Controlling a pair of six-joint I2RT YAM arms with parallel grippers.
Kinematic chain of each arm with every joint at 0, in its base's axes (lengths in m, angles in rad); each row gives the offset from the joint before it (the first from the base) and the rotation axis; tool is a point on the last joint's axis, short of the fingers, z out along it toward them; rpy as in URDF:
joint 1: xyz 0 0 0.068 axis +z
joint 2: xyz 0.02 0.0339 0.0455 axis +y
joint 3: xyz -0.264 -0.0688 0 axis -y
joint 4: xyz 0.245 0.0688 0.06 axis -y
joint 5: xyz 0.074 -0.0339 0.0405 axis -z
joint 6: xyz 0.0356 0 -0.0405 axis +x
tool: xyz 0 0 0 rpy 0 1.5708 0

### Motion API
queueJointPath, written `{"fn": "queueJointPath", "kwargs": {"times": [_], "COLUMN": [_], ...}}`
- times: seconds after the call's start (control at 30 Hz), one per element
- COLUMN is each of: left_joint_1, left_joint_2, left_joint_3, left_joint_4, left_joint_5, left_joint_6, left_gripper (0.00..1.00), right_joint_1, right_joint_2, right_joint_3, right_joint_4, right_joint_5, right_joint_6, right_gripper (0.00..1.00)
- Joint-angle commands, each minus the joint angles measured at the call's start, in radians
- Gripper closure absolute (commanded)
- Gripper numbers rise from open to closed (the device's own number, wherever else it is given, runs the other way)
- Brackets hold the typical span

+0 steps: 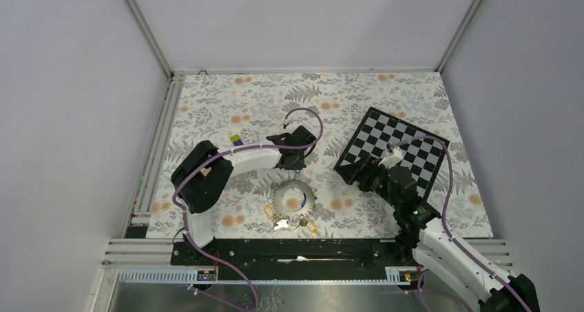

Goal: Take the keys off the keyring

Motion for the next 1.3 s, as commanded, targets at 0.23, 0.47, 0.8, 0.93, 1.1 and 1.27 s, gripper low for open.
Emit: {"fn": "queueJointPath", "kwargs": {"times": [0.23, 0.47, 0.8, 0.93, 1.1, 1.27], "left_joint_1": [0.001, 0.001, 0.002, 0.001, 0.001, -0.002], "left_joint_2": [0.030, 0.033, 0.011, -0.012, -0.033, -0.035], "left_joint_3": [0.019, 0.014, 0.000, 0.002, 0.013, 0.014], "left_joint_4": [-0.001, 0.010, 0.013, 0.007, -0.001, -0.003], "left_joint_5": [0.048, 0.069, 0.063, 0.055, 0.052, 0.067], "left_joint_6": [-0.005, -0.013, -0.020, -0.026, -0.029, -0.032], "left_gripper": [0.74, 0.71, 0.87, 0.78, 0.74, 0.69], "right_joint_1": [0.006, 0.006, 0.006, 0.006, 0.007, 0.005], "right_joint_2": [-0.020, -0.032, -0.038, -0.041, -0.040, -0.041], "right_joint_3": [-0.003, -0.001, -0.002, -0.002, -0.001, -0.003], "right_joint_4": [0.000, -0.011, -0.016, -0.018, -0.018, -0.018], "right_joint_5": [0.039, 0.044, 0.043, 0.043, 0.044, 0.043], "right_joint_6": [0.003, 0.001, 0.004, 0.004, 0.006, 0.005], "right_gripper": [0.16, 0.16, 0.16, 0.16, 0.16, 0.16]}}
